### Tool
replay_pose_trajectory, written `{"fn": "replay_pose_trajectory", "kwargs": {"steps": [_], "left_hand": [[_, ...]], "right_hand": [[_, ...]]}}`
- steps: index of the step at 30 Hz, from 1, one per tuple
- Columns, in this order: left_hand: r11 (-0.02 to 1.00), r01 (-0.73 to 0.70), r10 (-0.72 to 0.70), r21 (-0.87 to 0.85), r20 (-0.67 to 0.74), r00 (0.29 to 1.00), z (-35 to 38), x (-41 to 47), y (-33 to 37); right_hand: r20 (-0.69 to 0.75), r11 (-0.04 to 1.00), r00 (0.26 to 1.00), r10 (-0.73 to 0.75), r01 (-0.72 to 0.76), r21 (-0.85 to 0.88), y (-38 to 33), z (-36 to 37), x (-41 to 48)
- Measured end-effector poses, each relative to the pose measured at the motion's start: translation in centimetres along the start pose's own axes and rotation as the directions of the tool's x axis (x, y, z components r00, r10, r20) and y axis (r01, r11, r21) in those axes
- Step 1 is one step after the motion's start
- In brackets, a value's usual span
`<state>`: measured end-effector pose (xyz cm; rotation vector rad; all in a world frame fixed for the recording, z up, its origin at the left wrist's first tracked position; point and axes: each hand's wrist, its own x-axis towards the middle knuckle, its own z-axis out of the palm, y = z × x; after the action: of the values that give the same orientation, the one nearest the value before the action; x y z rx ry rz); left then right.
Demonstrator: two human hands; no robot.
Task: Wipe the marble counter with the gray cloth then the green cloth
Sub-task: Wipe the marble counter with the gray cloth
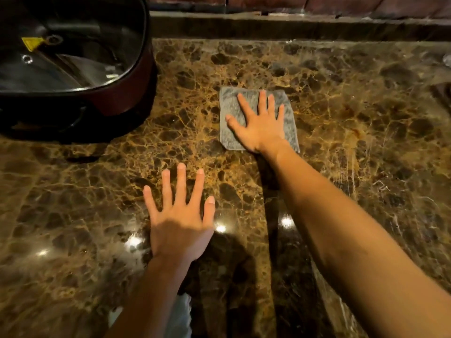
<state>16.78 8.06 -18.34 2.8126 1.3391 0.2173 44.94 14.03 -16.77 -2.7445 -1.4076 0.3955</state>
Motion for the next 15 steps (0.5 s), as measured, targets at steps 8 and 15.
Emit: {"fn": "replay_pose_trajectory", "kwargs": {"steps": [8,15], "left_hand": [[0.993,0.106,-0.089,-0.056,0.242,0.966,-0.7,0.5,0.0],[0.991,0.112,-0.09,-0.074,0.257,0.962,-1.0,0.5,0.0]], "right_hand": [[-0.014,0.997,0.997,-0.074,0.074,0.007,0.7,2.8,-13.3],[0.021,0.994,0.994,-0.11,0.111,-0.017,3.3,6.9,-35.9]]}}
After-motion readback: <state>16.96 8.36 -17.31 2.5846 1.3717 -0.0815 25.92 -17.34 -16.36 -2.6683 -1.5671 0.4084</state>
